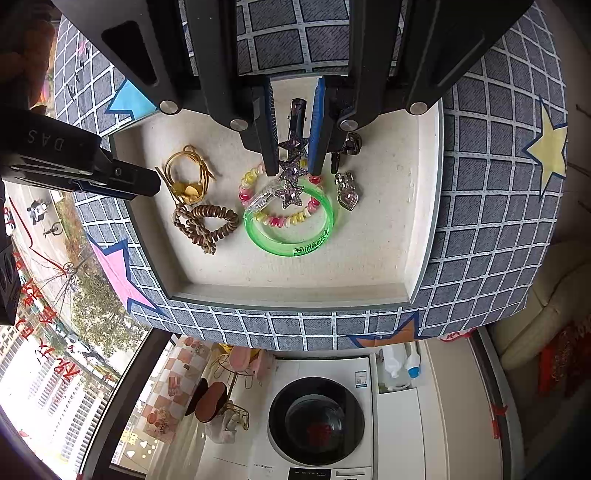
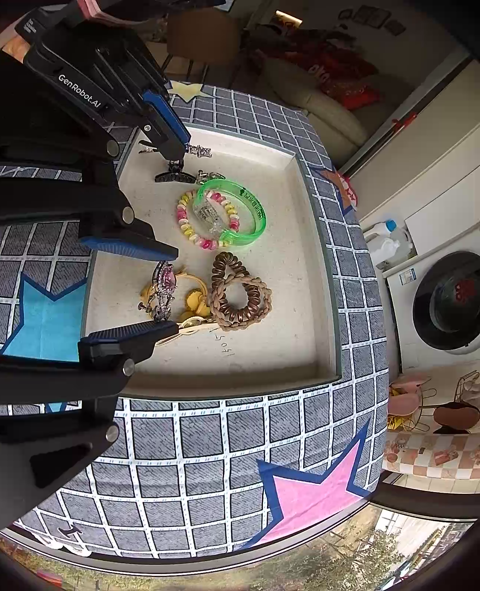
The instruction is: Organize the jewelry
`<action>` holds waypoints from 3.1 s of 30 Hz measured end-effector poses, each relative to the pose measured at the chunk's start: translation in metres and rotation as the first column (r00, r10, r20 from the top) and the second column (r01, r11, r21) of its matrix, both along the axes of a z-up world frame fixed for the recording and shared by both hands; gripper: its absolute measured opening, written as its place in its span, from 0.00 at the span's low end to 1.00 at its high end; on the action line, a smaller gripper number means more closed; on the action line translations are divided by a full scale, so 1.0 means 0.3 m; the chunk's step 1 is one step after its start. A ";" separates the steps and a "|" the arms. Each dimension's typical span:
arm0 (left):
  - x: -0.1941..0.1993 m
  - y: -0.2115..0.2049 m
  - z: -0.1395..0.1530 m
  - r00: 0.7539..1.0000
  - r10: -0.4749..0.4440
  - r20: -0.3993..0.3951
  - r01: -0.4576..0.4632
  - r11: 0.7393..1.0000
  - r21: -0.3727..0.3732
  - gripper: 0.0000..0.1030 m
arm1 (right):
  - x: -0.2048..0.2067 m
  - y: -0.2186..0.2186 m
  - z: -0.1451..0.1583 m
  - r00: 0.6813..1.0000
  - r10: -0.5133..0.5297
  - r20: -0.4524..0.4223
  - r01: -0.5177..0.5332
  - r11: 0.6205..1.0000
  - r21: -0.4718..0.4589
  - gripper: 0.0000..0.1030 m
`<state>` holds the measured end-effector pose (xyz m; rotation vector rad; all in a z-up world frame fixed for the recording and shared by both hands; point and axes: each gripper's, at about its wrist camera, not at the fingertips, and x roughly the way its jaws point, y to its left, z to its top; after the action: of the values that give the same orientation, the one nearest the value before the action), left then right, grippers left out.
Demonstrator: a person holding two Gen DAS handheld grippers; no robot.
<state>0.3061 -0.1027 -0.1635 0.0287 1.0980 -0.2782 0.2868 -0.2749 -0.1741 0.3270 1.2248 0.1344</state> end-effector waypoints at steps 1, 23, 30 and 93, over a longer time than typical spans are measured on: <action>0.005 -0.004 -0.006 1.000 -0.002 -0.002 0.002 1.000 0.005 0.28 | 0.005 -0.001 -0.005 1.000 0.001 -0.002 -0.001 1.000 0.000 0.35; 0.044 -0.040 -0.113 1.000 -0.001 -0.030 0.005 0.993 0.115 0.28 | 0.067 -0.001 -0.130 0.999 0.016 -0.049 -0.016 1.000 0.003 0.37; 0.042 -0.045 -0.116 1.000 0.004 -0.022 0.000 0.986 0.165 0.28 | 0.077 0.002 -0.155 0.997 0.015 -0.069 -0.015 1.000 0.011 0.42; -0.612 0.285 0.361 0.985 0.139 0.102 -0.151 0.981 0.119 1.00 | -0.625 0.144 0.304 0.994 -0.034 0.102 0.049 0.988 -0.145 1.00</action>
<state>0.1224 -0.0170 -0.0553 0.0735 1.0184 -0.0748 0.0992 -0.2316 -0.0828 0.2142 1.1220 0.0232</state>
